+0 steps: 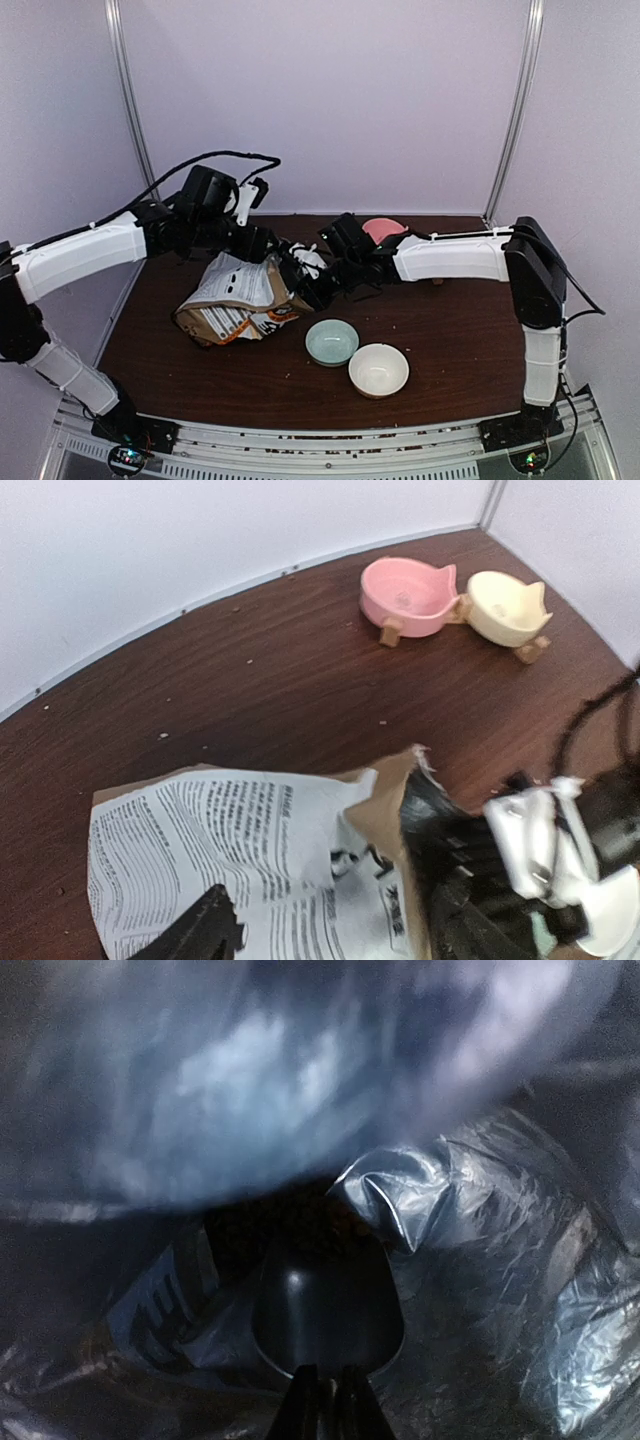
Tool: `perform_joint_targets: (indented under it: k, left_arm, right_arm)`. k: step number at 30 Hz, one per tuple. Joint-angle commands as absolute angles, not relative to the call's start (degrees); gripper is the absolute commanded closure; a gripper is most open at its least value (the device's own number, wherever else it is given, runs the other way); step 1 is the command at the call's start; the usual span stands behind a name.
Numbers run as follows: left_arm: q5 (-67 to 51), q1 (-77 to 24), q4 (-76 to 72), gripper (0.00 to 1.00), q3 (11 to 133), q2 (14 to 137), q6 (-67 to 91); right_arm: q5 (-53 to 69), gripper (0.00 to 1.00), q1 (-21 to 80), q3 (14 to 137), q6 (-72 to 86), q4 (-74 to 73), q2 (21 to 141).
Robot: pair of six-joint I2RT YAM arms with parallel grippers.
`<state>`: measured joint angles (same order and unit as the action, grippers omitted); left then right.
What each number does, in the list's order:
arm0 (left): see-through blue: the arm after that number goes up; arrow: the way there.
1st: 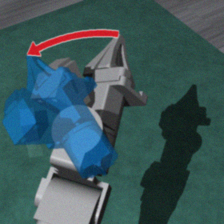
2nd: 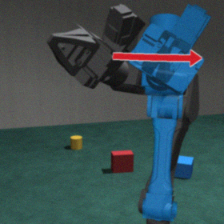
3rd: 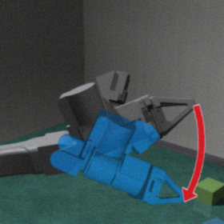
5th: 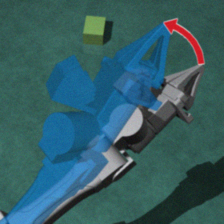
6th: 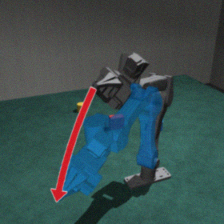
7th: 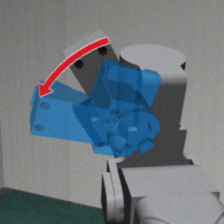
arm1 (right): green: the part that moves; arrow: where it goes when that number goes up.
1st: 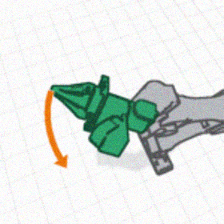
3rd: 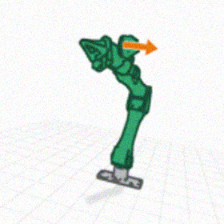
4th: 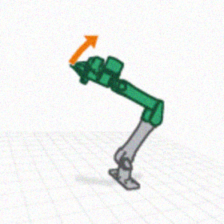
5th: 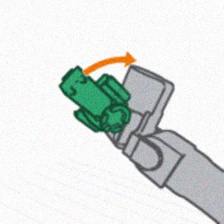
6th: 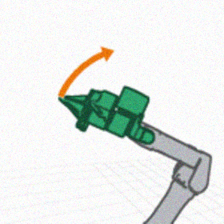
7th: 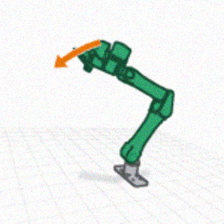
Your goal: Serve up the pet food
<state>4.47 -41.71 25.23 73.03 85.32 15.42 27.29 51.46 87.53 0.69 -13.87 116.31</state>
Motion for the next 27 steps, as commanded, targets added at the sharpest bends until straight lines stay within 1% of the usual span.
perform_joint_targets:
  k: [1,5,6,7,9,12,16,22,27]
  left_arm:
    - [0.9,-43.1,27.1,0.30,69.7,72.9,20.4]
    - [2.5,-33.5,30.5,0.30,63.1,67.2,25.7]
    - [2.0,-30.6,30.7,0.34,61.1,66.5,27.0]
    - [2.0,-28.0,30.7,0.39,59.1,66.2,28.0]
    - [3.5,-25.2,30.3,0.44,56.1,66.8,28.7]
    - [6.0,-25.0,29.5,0.54,53.2,69.8,29.1]
    - [1.4,-25.8,24.5,0.69,48.6,74.1,30.6]
    - [-0.3,-35.1,17.4,0.70,45.4,78.3,34.6]
    - [-0.9,-37.8,15.6,0.70,44.6,78.7,36.5]
  right_arm:
    - [28.3,1.00,52.1,83.8,1.3,-11.0,116.6]
    - [28.6,1.00,51.9,82.2,1.2,-9.6,115.8]
    - [28.7,1.00,52.0,82.2,1.1,-9.5,115.7]
    - [28.8,1.00,52.0,82.0,1.0,-9.5,115.6]
    - [29.0,1.00,51.9,81.6,0.8,-9.1,115.2]
    - [28.9,1.00,52.0,81.1,0.5,-8.9,114.3]
    - [28.7,1.00,52.0,80.2,0.1,-8.7,112.8]
    - [29.7,1.00,51.9,77.6,-2.0,-7.2,111.6]
    - [31.3,1.00,52.0,77.3,-3.9,-6.9,112.4]
